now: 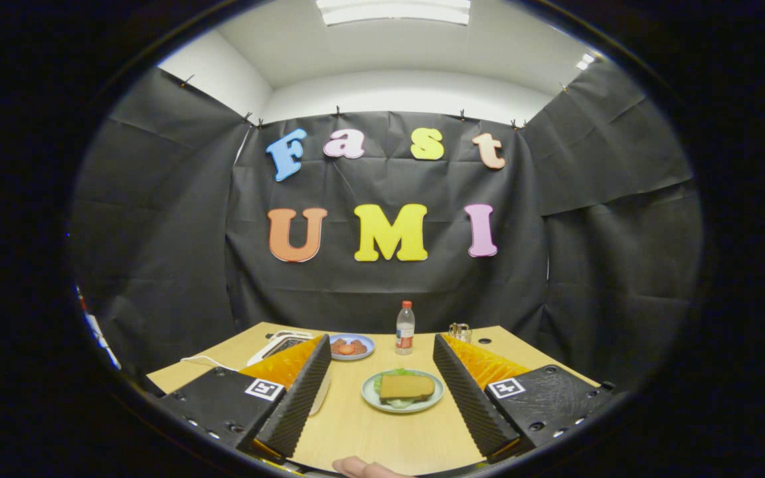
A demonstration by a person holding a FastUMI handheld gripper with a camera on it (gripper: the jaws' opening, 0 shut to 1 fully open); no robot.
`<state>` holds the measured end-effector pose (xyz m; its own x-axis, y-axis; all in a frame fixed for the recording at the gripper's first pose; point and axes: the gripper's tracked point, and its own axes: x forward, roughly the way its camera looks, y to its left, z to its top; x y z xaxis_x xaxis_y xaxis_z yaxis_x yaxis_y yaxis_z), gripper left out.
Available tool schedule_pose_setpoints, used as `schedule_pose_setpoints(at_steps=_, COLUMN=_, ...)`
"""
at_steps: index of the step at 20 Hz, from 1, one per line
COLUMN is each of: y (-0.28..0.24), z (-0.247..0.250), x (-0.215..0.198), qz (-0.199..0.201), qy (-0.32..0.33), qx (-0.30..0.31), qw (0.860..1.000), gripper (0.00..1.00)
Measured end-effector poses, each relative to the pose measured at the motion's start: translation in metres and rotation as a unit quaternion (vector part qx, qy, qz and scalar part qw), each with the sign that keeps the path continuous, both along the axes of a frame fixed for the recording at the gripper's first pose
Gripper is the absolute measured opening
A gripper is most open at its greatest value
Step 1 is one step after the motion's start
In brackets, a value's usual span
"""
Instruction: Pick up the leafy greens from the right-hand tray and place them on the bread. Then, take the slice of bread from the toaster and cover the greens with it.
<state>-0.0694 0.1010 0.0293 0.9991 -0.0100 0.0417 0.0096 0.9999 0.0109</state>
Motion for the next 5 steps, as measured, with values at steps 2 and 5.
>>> schedule_pose_setpoints(at_steps=2, y=-0.0016, z=0.0000, x=-0.0003, qz=-0.005, qy=0.001, qx=-0.003, qw=1.000, gripper=0.95)
schedule_pose_setpoints(at_steps=5, y=0.0011, z=0.0011, x=-0.0034, qz=-0.001, qy=-0.004, qx=-0.008, qw=1.000, gripper=0.95)
